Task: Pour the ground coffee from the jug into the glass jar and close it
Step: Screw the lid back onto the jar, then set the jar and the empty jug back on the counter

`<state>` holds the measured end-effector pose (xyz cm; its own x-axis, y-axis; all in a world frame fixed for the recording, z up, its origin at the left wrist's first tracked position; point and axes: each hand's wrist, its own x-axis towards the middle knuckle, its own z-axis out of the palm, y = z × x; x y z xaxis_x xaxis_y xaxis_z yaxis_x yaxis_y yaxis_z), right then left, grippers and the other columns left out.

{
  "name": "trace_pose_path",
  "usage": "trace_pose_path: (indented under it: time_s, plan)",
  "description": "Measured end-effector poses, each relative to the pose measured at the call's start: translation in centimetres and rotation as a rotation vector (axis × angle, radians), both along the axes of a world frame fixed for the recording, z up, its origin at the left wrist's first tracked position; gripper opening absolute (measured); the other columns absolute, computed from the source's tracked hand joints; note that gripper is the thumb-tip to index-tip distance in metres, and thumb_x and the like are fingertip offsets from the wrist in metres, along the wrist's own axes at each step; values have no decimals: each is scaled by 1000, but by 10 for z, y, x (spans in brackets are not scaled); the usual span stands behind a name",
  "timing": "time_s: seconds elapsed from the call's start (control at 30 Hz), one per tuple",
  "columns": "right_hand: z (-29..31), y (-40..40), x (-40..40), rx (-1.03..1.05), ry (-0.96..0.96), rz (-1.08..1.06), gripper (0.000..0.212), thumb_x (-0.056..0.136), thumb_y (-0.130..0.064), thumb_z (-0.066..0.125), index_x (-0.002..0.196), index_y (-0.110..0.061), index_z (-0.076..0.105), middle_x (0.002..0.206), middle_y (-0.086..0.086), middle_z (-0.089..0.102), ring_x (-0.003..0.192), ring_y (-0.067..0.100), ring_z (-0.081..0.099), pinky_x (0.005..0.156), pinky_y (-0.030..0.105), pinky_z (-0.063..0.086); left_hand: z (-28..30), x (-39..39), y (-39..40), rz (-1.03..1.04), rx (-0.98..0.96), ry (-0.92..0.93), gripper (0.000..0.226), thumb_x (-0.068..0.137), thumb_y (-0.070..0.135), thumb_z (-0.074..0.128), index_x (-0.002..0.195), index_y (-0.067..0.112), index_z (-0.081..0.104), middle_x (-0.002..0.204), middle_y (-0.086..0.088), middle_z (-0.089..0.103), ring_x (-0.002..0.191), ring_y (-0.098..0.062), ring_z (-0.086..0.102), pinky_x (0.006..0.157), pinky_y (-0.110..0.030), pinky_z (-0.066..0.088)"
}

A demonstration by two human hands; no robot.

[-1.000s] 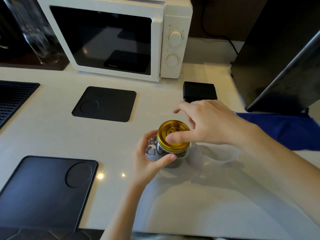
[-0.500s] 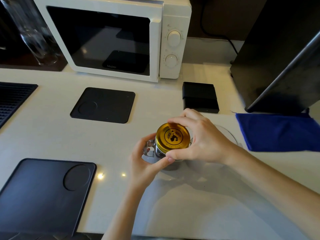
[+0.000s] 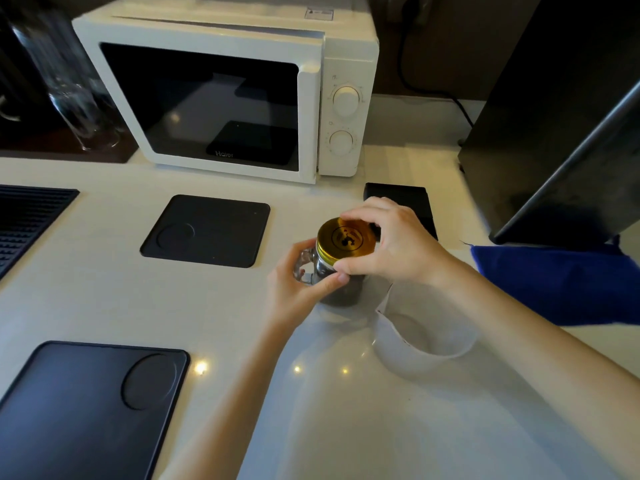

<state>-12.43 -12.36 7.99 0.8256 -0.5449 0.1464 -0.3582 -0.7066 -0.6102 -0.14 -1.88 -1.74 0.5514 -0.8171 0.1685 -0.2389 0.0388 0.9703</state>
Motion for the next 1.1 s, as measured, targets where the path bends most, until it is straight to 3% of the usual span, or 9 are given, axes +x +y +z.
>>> trace_pose_path:
  time_s: [0.27,0.43,0.53,0.6,0.67,0.77,0.87,0.97,1.1]
  plan:
    - [-9,-41,20,-26,-34,-61,62,66,-33,82,120,-14,56,111,0,59,108,18,48,91,30,40,-3,15,-48,28,43,23,60,59,51,75,111,36,48,104,23,57,105,-1,55,91,-36,50]
    - [-12,-49,21,28,-32,-66,71,70,-36,79,130,-19,46,125,5,56,114,21,49,94,32,42,-2,18,-58,-15,11,37,50,66,42,74,104,48,42,108,19,54,108,-7,53,90,-28,46]
    - [-10,-47,20,23,-13,-65,74,73,-37,77,135,-19,41,131,5,54,119,22,47,94,29,39,0,18,-59,-33,25,39,49,71,36,74,108,44,42,111,16,53,109,-9,50,94,-30,44]
    - [-7,-45,18,46,7,-62,77,76,-36,74,139,-19,34,138,4,48,126,20,42,95,27,33,0,19,-58,-41,67,57,62,70,39,74,122,34,40,125,3,52,117,-15,48,101,-37,43]
    - [-1,-41,10,86,13,-80,74,80,-33,71,141,-19,31,143,5,42,131,19,37,97,26,28,3,19,-55,-53,127,111,86,68,43,73,138,28,25,143,-7,39,130,-22,39,107,-40,36]
    - [10,-32,-14,140,-58,-149,53,86,-27,64,134,-21,42,133,0,51,123,13,44,99,25,32,11,13,-43,-16,197,139,102,67,51,70,144,26,8,153,-7,22,138,-22,26,107,-35,25]
    - [10,-17,-50,193,-238,-266,22,89,-21,60,111,-21,61,106,-7,65,98,2,58,86,16,45,10,1,-19,134,232,31,76,80,46,59,142,22,22,150,-4,30,135,-20,30,107,-39,29]
    - [-6,3,-80,258,-443,-441,10,91,-16,56,89,-17,66,84,-4,68,81,2,61,73,11,47,-5,-13,10,178,255,-143,40,89,43,50,120,18,54,128,-3,53,118,-20,49,90,-29,38]
    - [-36,29,-100,357,-651,-724,23,92,-10,52,71,-13,60,69,1,60,68,3,55,65,11,45,-22,-29,36,44,243,-292,51,82,51,37,97,14,69,105,4,63,105,-16,55,91,-28,39]
